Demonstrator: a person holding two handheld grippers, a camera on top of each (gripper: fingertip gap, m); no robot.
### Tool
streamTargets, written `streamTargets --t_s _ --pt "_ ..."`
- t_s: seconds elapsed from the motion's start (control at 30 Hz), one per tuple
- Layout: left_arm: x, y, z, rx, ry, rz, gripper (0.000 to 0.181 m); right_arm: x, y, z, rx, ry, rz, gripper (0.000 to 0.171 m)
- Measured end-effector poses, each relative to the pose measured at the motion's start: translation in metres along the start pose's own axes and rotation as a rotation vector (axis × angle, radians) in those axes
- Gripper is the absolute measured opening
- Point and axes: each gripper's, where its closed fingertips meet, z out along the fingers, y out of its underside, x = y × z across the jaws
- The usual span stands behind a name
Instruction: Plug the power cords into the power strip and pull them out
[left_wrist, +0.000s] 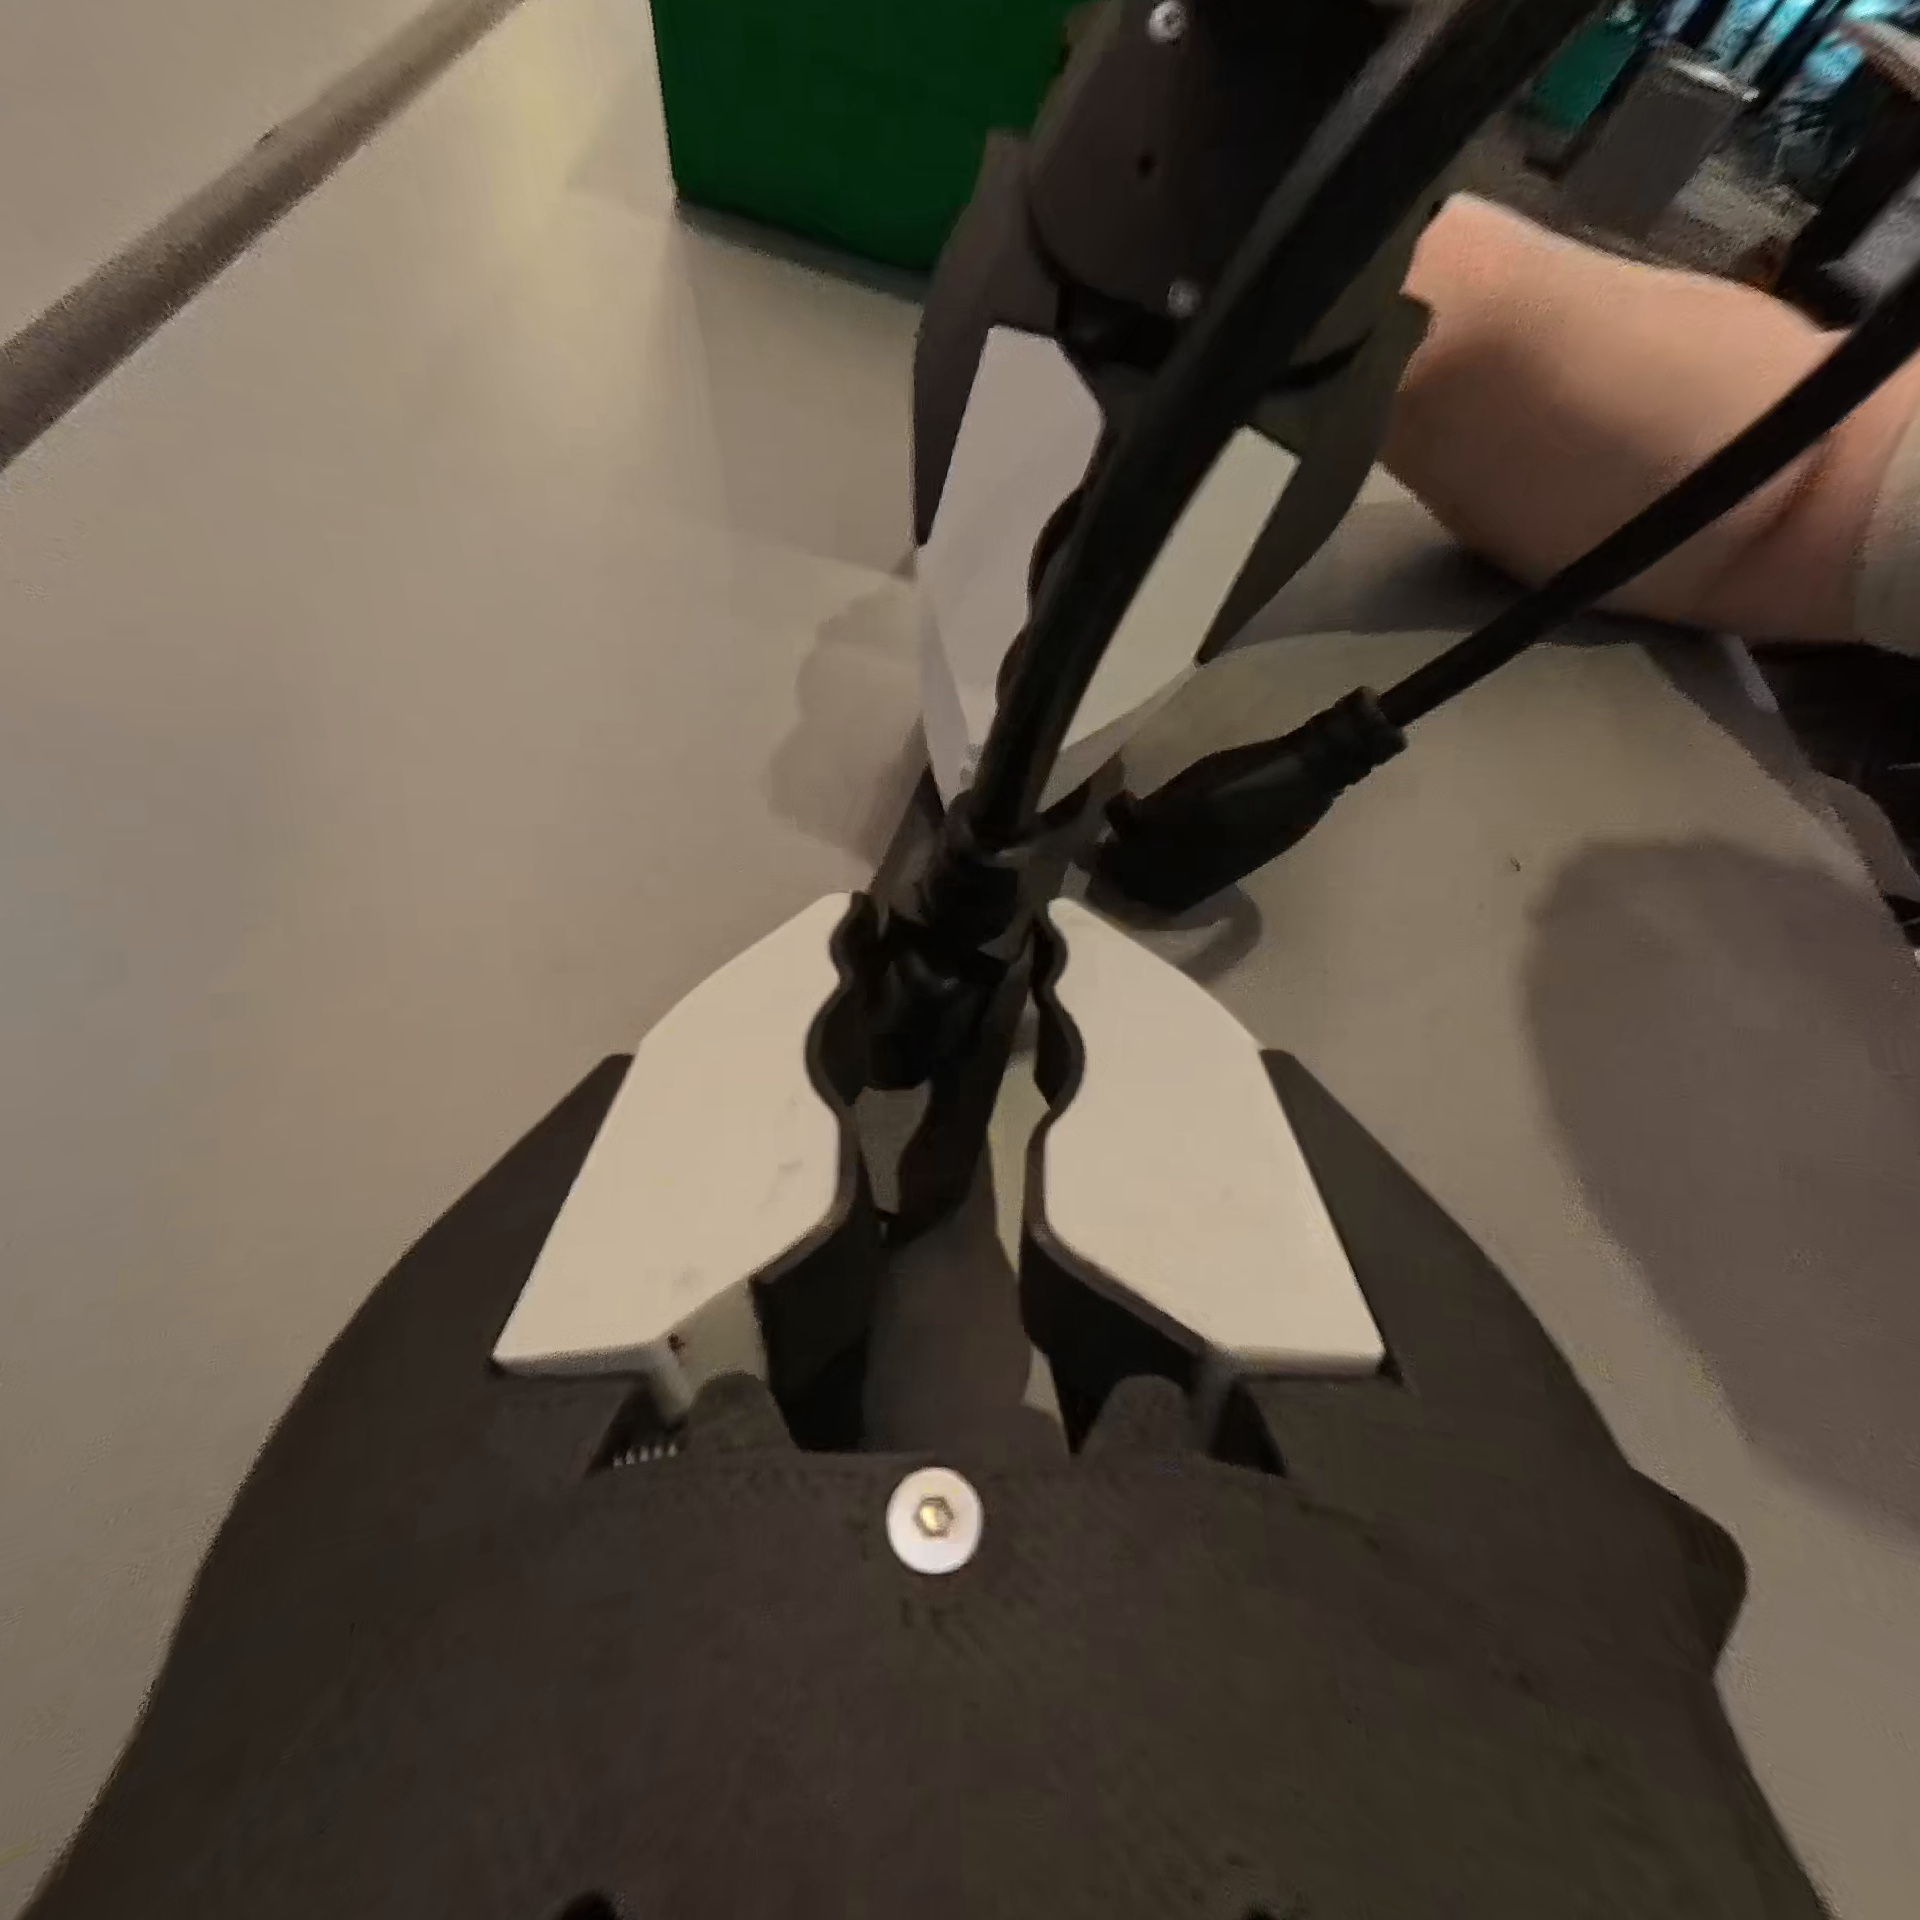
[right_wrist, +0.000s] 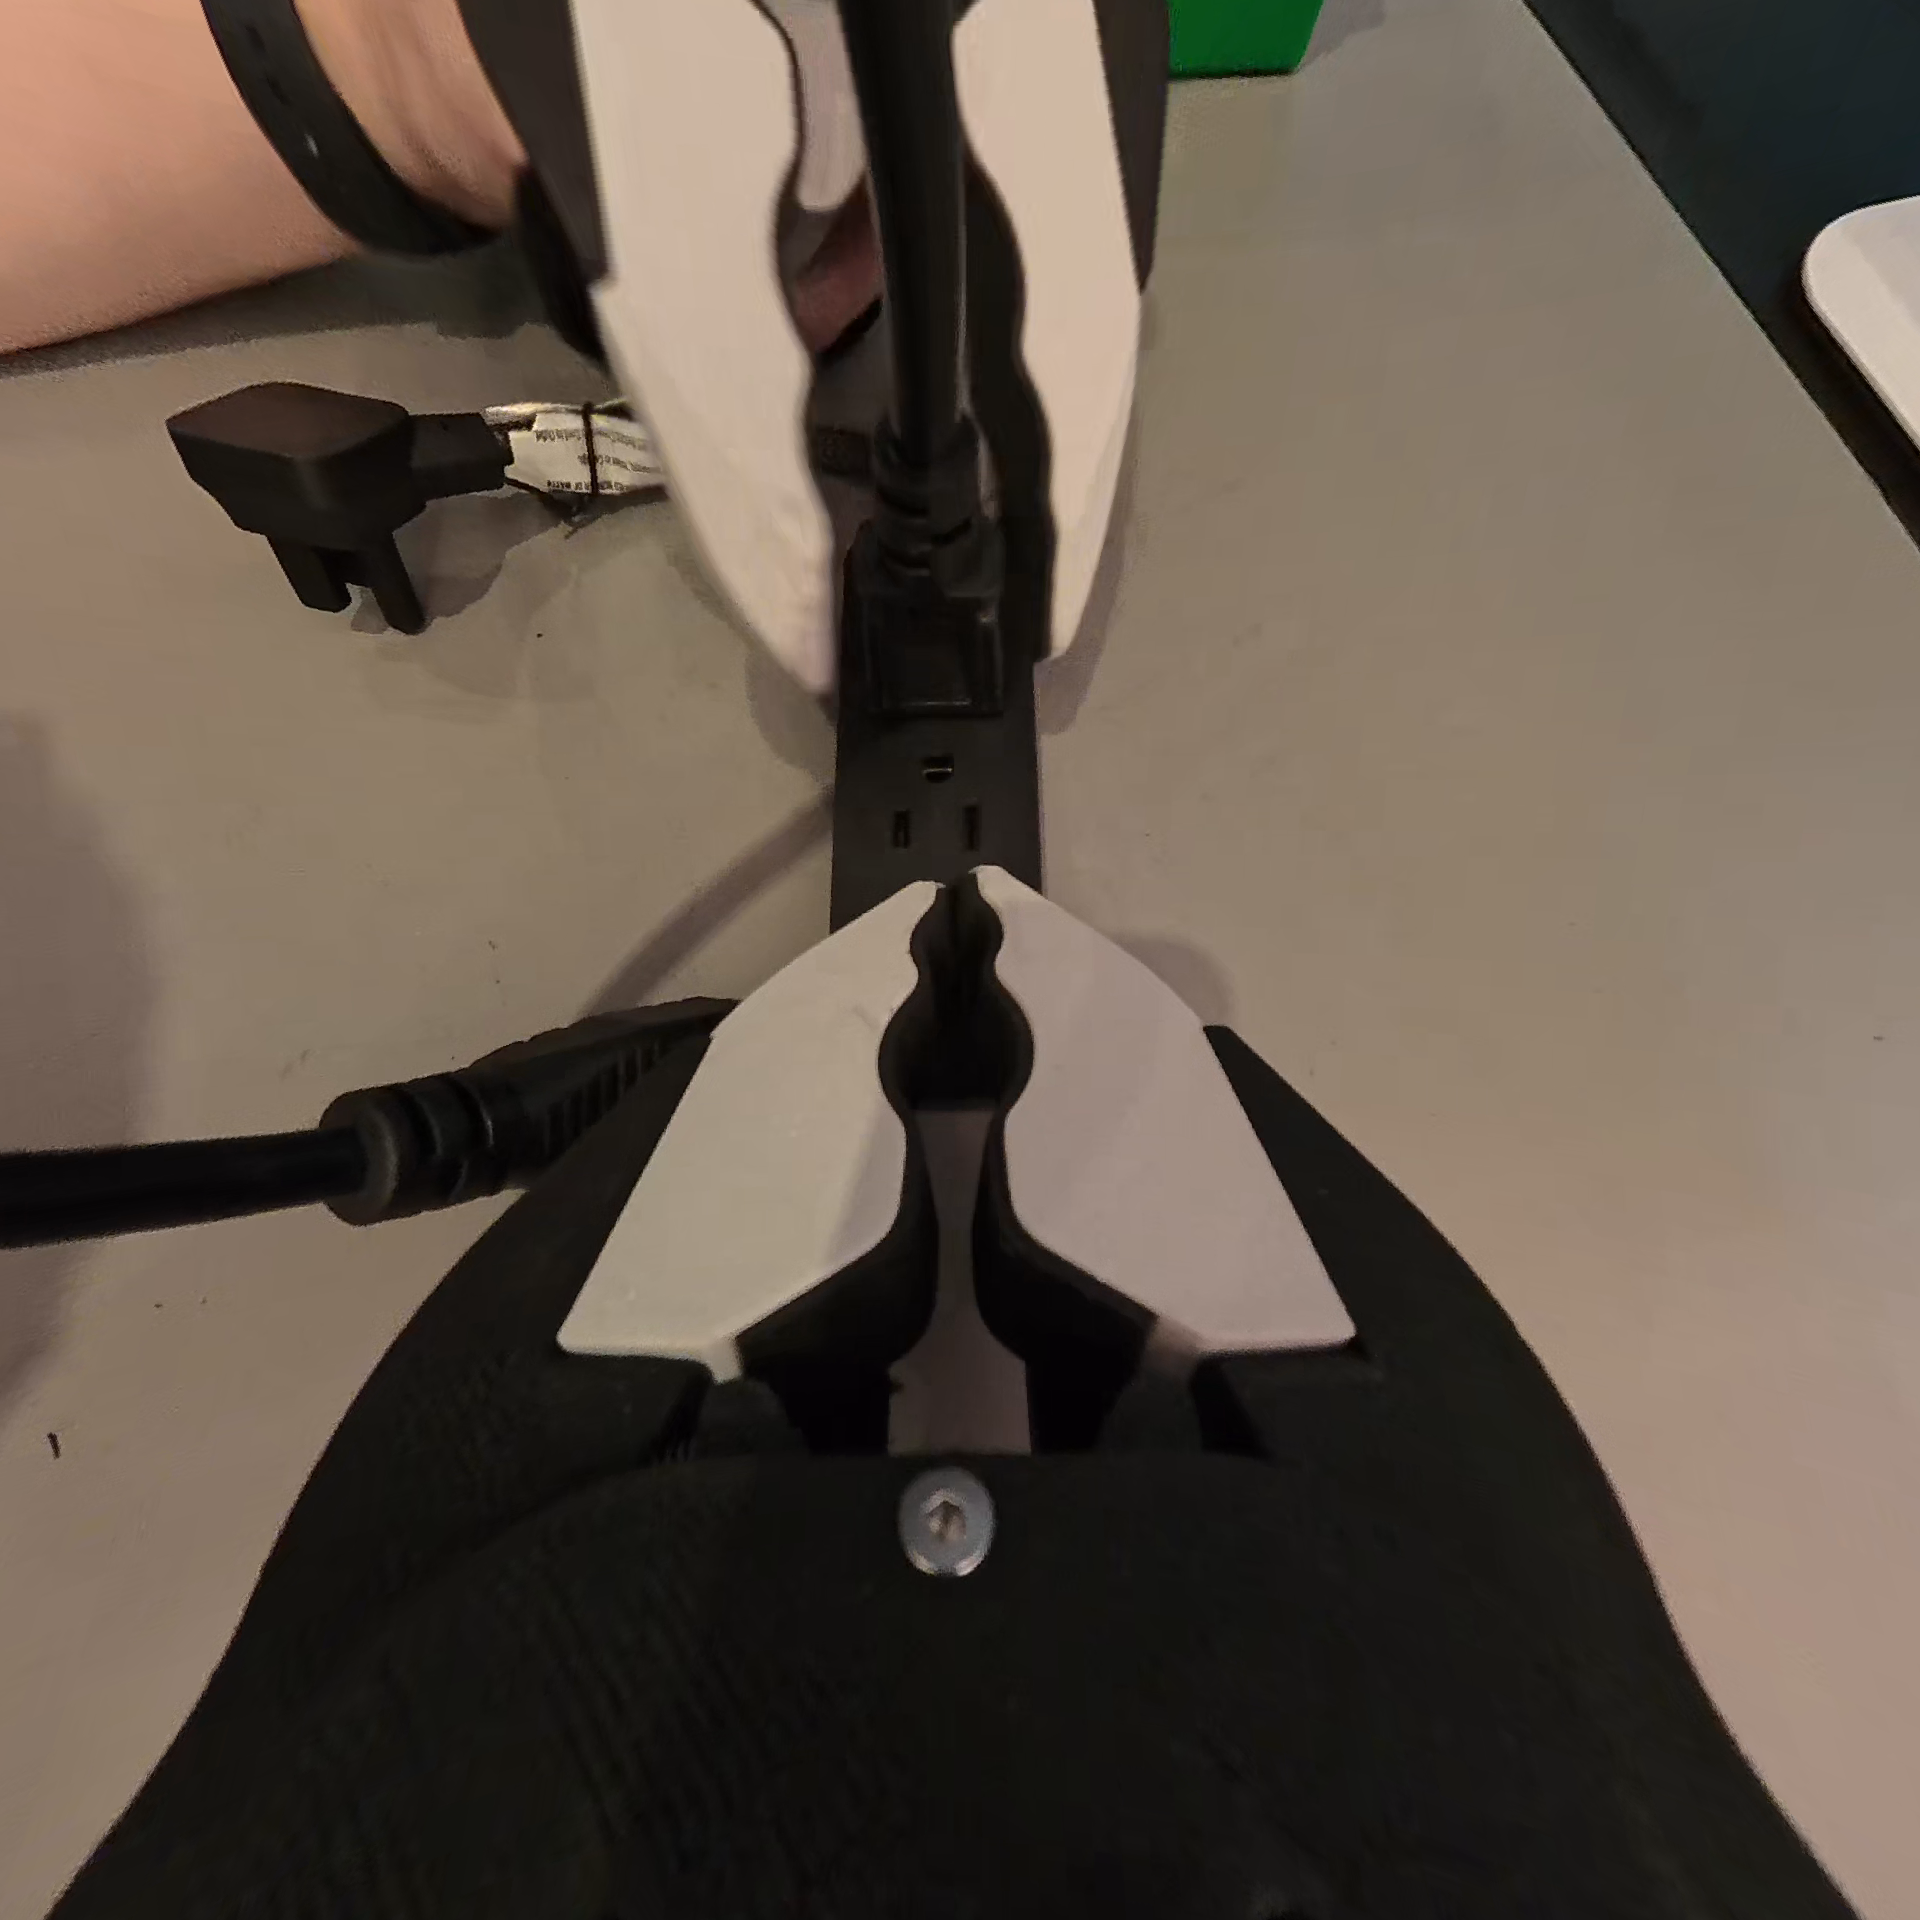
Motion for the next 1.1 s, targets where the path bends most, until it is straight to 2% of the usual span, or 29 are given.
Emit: streamTargets --t_s 0.17,0.3,0.67,0.9,1.1 --pt "-0.005 -0.003 0.0 0.045 -0.038 -0.008 0.024 0.002 -0.001 0.001 0.006 0.018 -0.005 0.008" --pt "-0.008 -0.006 0.006 -0.005 -0.162 0.053 0.023 0.004 0.001 -0.001 -0.009 0.022 0.0 0.008" --pt "-0.006 -0.006 0.0 0.043 -0.096 0.001 0.022 0.003 0.002 -0.002 0.008 -0.001 0.037 0.01" --pt "-0.009 -0.015 0.006 0.047 -0.173 0.026 0.021 0.005 0.001 -0.002 0.009 0.013 0.024 0.009" --pt "-0.007 -0.012 0.003 0.082 -0.105 -0.037 0.022 0.003 0.001 -0.001 0.033 -0.008 0.044 0.01"
